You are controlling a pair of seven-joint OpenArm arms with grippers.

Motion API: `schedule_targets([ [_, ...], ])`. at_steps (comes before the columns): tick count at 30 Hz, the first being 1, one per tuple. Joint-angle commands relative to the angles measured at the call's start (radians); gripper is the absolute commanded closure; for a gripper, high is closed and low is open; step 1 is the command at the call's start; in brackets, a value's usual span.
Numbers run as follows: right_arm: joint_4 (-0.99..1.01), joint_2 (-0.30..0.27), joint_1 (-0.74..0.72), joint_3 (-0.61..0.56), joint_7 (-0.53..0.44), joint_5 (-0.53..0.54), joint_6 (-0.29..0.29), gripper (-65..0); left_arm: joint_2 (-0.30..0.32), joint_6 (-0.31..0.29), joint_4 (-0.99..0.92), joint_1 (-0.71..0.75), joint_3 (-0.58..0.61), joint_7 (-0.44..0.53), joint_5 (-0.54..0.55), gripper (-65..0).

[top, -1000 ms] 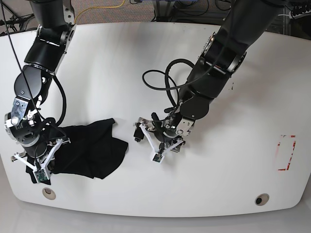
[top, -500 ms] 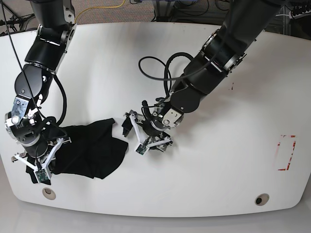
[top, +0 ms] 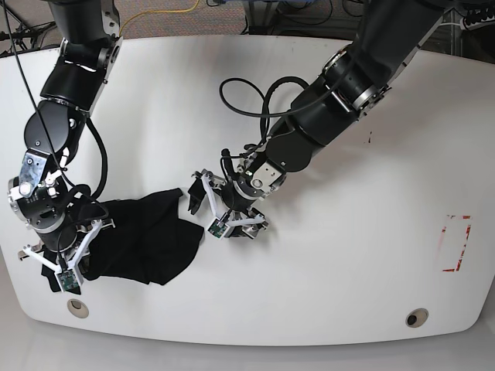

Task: Fold the T-shirt properly
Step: 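Lower the left gripper onto the shirt fabric beside the right gripper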

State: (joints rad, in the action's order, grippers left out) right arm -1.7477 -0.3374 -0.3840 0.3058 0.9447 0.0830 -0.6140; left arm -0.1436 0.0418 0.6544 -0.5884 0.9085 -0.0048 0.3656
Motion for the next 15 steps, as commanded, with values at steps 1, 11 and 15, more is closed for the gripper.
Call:
schedule_targets([
  [1,-0.025,-0.012,-0.028,0.001,-0.028,0.009,0.0,0.0,-0.013,0.002,0.036,-0.032,-0.01,0.029,0.012,-53.8],
  [11,-0.029,-0.011,-0.029,-0.001,-0.025,0.005,0.0,0.0,-0.013,-0.006,0.15,-0.028,-0.054,-0.042,0.055,-53.9],
  [15,-0.024,-0.016,-0.018,-0.002,-0.025,0.001,-0.005,0.0,-0.013,-0.019,0.321,0.003,-0.08,-0.182,0.034,-55.6],
])
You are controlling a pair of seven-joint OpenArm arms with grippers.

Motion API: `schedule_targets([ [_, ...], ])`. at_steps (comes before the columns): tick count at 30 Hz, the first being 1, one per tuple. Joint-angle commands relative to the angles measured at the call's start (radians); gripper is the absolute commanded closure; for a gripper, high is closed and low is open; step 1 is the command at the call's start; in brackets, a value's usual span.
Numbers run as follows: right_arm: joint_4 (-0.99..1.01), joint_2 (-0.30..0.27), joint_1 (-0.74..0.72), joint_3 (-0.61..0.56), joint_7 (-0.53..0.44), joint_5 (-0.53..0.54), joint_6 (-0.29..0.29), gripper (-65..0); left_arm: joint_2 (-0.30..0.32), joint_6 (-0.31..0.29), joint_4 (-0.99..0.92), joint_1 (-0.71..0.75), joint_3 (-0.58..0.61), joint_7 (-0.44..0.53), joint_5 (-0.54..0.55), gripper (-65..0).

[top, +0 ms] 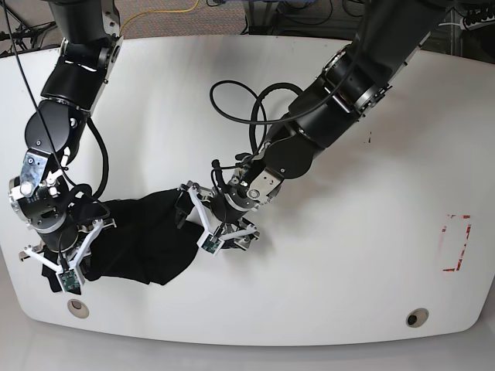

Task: Fold the T-shirt properly
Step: 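Lower the left gripper onto the shirt fabric beside the right gripper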

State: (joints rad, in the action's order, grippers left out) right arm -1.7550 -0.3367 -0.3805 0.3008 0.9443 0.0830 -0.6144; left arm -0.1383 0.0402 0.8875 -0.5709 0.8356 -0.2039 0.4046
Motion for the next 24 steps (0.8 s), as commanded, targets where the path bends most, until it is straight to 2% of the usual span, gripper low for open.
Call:
schedule_targets([
  [1,-0.017,-0.017,-0.021,0.003,-0.024,0.0,-0.004,0.0,-0.019,-0.018,0.102,-0.012,-0.009,0.004,-0.008,-55.8],
  [5,-0.012,-0.016,-0.022,0.003,-0.021,-0.002,-0.005,0.0,-0.019,-0.017,0.097,-0.017,-0.001,-0.019,-0.018,-56.0],
  [9,-0.008,-0.014,-0.022,0.002,-0.018,-0.003,-0.005,0.0,-0.019,-0.014,-0.001,-0.045,0.036,0.005,0.001,-55.8],
  [19,-0.013,-0.011,-0.018,-0.001,-0.013,0.001,-0.007,0.0,-0.019,-0.011,-0.287,-0.116,0.196,0.174,0.017,-54.9],
  [21,-0.017,-0.009,-0.017,0.0,-0.015,-0.004,-0.012,0.0,-0.019,-0.011,-0.386,-0.135,0.27,0.272,0.01,-54.6],
  [24,-0.017,-0.008,-0.014,0.0,-0.015,-0.004,-0.013,0.0,-0.019,-0.012,-0.435,-0.149,0.304,0.316,0.012,-54.2],
])
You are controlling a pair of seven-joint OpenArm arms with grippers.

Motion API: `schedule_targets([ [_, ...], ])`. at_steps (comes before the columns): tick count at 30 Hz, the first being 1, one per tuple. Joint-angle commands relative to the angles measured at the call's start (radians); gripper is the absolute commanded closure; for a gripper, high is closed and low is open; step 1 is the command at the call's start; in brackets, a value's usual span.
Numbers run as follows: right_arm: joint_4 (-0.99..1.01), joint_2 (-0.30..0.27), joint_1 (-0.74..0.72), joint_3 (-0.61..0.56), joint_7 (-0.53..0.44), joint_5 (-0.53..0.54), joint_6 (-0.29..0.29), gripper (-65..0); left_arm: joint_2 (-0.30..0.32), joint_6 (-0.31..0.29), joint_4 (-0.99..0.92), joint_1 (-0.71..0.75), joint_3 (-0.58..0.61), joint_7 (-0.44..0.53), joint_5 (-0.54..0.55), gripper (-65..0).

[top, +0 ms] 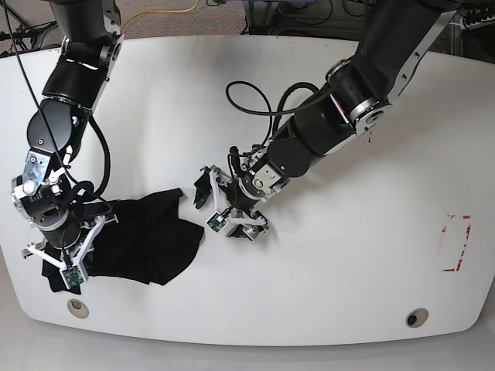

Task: Fold the T-shirt properly
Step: 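Lower the left gripper onto the shirt fabric beside the right gripper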

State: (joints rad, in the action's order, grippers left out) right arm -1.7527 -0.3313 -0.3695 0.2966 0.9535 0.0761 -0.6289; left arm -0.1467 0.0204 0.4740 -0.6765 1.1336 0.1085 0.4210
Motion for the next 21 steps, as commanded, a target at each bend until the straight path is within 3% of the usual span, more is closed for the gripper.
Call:
schedule_targets([
  [1,-0.021,-0.012,-0.025,0.004,-0.025,0.002,0.001,0.0,-0.01,0.007,-0.036,-0.047,0.015,0.019,-0.003,-54.0],
  [9,-0.028,-0.008,-0.032,0.004,-0.026,0.006,-0.002,0.0,-0.01,-0.008,-0.08,-0.061,0.012,0.032,0.002,-53.3],
  [21,-0.032,0.001,-0.032,-0.003,-0.025,0.0,-0.01,0.0,-0.01,-0.063,-0.086,-0.092,-0.015,-0.067,0.046,-52.9],
])
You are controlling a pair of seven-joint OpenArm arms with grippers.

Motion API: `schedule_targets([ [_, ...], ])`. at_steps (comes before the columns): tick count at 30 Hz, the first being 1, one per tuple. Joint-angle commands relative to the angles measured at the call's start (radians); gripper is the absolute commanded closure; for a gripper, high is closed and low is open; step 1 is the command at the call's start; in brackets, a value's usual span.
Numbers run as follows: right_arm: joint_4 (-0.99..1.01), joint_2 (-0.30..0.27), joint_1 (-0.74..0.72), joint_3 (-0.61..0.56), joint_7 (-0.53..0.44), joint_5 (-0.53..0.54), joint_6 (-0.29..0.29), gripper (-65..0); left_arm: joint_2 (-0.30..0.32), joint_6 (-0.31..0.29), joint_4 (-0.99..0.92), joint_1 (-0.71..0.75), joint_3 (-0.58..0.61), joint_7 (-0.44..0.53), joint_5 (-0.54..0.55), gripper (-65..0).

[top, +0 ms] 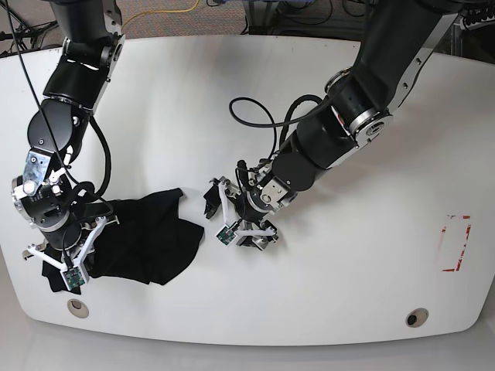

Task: Fold the T-shirt properly
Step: 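Lower the left gripper onto the shirt fabric beside the right gripper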

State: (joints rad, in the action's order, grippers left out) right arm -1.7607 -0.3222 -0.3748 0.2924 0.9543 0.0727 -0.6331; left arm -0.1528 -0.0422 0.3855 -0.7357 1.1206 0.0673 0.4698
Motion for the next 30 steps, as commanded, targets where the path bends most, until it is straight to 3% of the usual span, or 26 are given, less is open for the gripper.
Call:
schedule_targets([
  [1,-0.023,-0.008,-0.027,0.002,-0.026,0.003,-0.006,0.0,-0.004,0.001,0.001,-0.036,0.0,-0.03,0.004,-52.8],
  [12,-0.026,-0.012,-0.023,-0.004,-0.03,0.007,-0.006,0.0,-0.004,-0.008,-0.024,-0.046,0.002,-0.035,0.111,-52.6],
  [22,-0.035,-0.011,-0.023,-0.002,-0.027,0.006,-0.012,0.0,-0.004,0.0,0.034,-0.047,0.007,-0.029,0.086,-53.3],
  [28,-0.038,-0.013,-0.02,-0.001,-0.029,0.006,-0.01,0.0,-0.004,-0.001,0.154,-0.02,0.004,-0.08,0.059,-53.3],
  [30,-0.045,-0.009,-0.02,-0.001,-0.025,0.009,-0.012,0.0,-0.004,0.005,0.286,0.009,0.003,-0.154,0.037,-54.1],
])
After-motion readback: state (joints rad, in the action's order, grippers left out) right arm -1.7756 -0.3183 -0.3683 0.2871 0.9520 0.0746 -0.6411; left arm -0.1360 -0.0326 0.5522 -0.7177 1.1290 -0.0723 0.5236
